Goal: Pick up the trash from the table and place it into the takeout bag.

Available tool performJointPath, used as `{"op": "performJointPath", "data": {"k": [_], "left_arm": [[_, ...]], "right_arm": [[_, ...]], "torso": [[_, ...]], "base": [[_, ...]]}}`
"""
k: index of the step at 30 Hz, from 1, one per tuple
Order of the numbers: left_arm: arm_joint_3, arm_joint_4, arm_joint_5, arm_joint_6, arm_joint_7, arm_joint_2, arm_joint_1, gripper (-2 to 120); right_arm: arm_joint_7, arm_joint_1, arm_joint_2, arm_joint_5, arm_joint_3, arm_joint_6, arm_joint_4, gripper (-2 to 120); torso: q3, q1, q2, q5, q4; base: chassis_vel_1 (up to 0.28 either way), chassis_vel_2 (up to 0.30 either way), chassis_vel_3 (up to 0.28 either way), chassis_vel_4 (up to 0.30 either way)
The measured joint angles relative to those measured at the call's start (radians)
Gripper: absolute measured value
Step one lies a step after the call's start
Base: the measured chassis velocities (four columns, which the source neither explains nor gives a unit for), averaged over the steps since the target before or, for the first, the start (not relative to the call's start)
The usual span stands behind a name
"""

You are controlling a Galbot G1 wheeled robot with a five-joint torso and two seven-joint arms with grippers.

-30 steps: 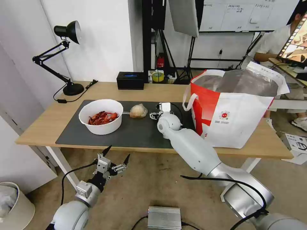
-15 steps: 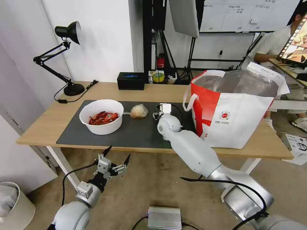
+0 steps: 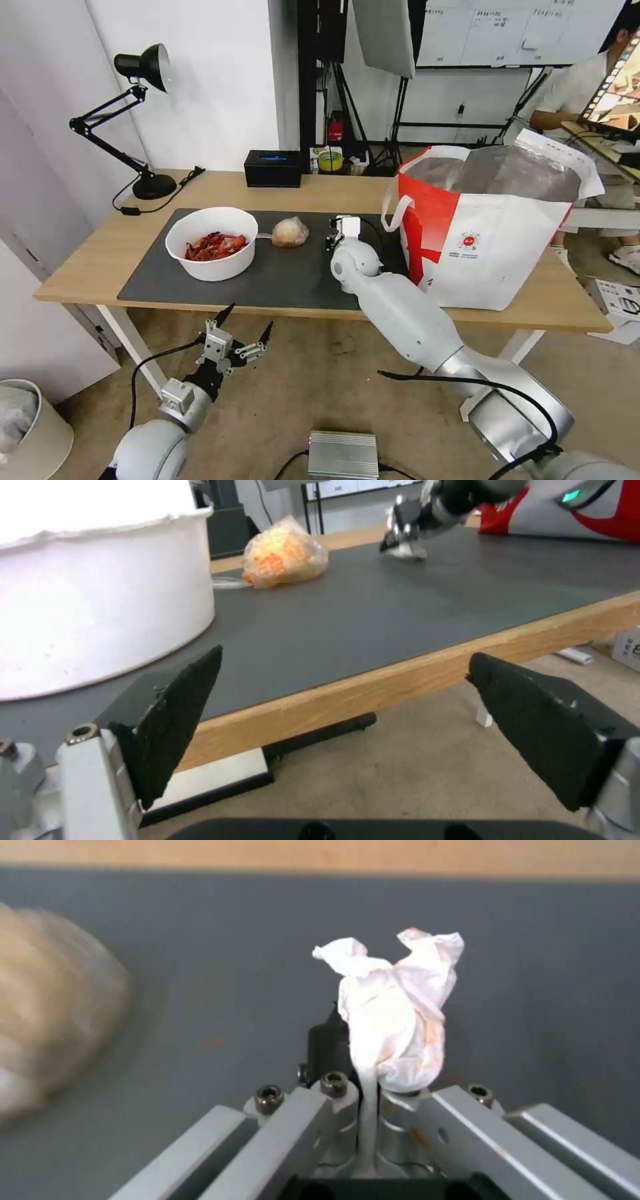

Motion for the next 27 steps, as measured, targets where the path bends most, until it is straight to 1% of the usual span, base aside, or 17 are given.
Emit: {"op": "performJointPath", "data": {"k": [1,3,4,7,8,11,12,15,16,19,20,21,23,24,25,27], "left_arm": [[0.0,0.0,0.0,0.0,0.0,0.0,0.0,100],[-0.002,-0.001,0.0,-0.002,0.0,-0.001,0.003,100],[-0.002,-0.001,0.0,-0.002,0.0,-0.001,0.003,100],[-0.002,-0.006,0.0,-0.002,0.0,-0.002,0.001,100],[-0.002,-0.006,0.0,-0.002,0.0,-0.002,0.001,100],[-0.01,-0.017,-0.001,0.001,-0.001,0.009,0.008,100],[-0.01,-0.017,-0.001,0.001,-0.001,0.009,0.008,100],[-0.013,-0.023,-0.005,0.003,-0.006,0.015,0.019,100],[-0.013,-0.023,-0.005,0.003,-0.006,0.015,0.019,100],[-0.013,-0.03,-0.004,0.004,-0.007,0.011,0.023,100],[-0.013,-0.03,-0.004,0.004,-0.007,0.011,0.023,100],[-0.013,-0.035,-0.003,0.004,-0.007,0.01,0.026,100],[-0.013,-0.038,-0.003,0.005,-0.007,0.01,0.027,100],[-0.016,-0.041,-0.002,0.005,-0.007,0.011,0.03,100],[-0.016,-0.041,-0.002,0.005,-0.007,0.011,0.03,100],[-0.018,-0.043,0.004,0.006,-0.012,0.011,0.031,100]], "right_arm": [[0.0,0.0,0.0,0.0,0.0,0.0,0.0,0],[0.008,-0.009,-0.059,0.046,-0.023,0.002,0.108,0],[0.008,-0.009,-0.059,0.046,-0.023,0.002,0.108,0],[0.028,-0.033,-0.141,0.093,-0.048,0.001,0.261,0],[0.028,-0.033,-0.141,0.093,-0.048,0.001,0.261,0],[0.049,-0.055,-0.192,0.125,-0.047,-0.004,0.389,0],[0.049,-0.055,-0.192,0.125,-0.047,-0.004,0.389,0],[0.067,-0.062,-0.236,0.147,-0.029,-0.01,0.51,0],[0.067,-0.062,-0.236,0.147,-0.029,-0.01,0.51,0],[0.079,-0.058,-0.277,0.17,0.011,-0.013,0.594,0],[0.079,-0.058,-0.277,0.17,0.011,-0.013,0.594,0],[0.083,-0.05,-0.295,0.179,0.031,-0.015,0.621,0],[0.088,-0.044,-0.307,0.185,0.045,-0.018,0.636,0],[0.11,-0.033,-0.33,0.195,0.067,-0.032,0.66,0],[0.11,-0.033,-0.33,0.195,0.067,-0.032,0.66,0],[0.148,-0.017,-0.378,0.215,0.104,-0.059,0.702,0]], "torso": [[0.0,0.0,0.0,0.0,0.0],[0.0,0.0,0.0,0.0001,0.0002],[0.0,0.0,0.0,0.0001,0.0002],[0.0,0.0,0.0,0.0,0.0],[0.0,0.0,0.0,0.0,0.0],[0.0,0.0,0.0,0.0002,0.0],[0.0,0.0,0.0,0.0002,0.0],[-0.001,0.0,0.0,0.0,0.0004],[-0.001,0.0,0.0,0.0,0.0004],[0.0,0.0,0.0,0.0001,0.0001],[0.0,0.0,0.0,0.0001,0.0001],[0.0,0.0,0.0,0.0001,0.0003],[0.0,0.0,0.0,0.0001,0.0003],[-0.001,0.0,0.0,0.0001,0.0004],[-0.001,0.0,0.0,0.0001,0.0004],[0.0,0.0,0.0,0.0001,0.0003]], "base": [[0.0,0.0,0.0,0.0],[0.0,0.0,0.0,0.0],[0.0,0.0,0.0,0.0],[0.0,0.0,0.0,0.0],[0.0,0.0,0.0,0.0],[0.0,0.0,0.0,0.0],[0.0,0.0,0.0,0.0],[0.0,0.0,0.0,0.0],[0.0,0.0,0.0,0.0],[0.0,0.0,0.0,0.0],[0.0,0.0,0.0,0.0],[0.0,0.0,0.0,0.0],[0.0,0.0,0.0,0.0],[0.0,0.0,0.0,0.0],[0.0,0.0,0.0,0.0],[0.0,0.0,0.0,0.0]]}}
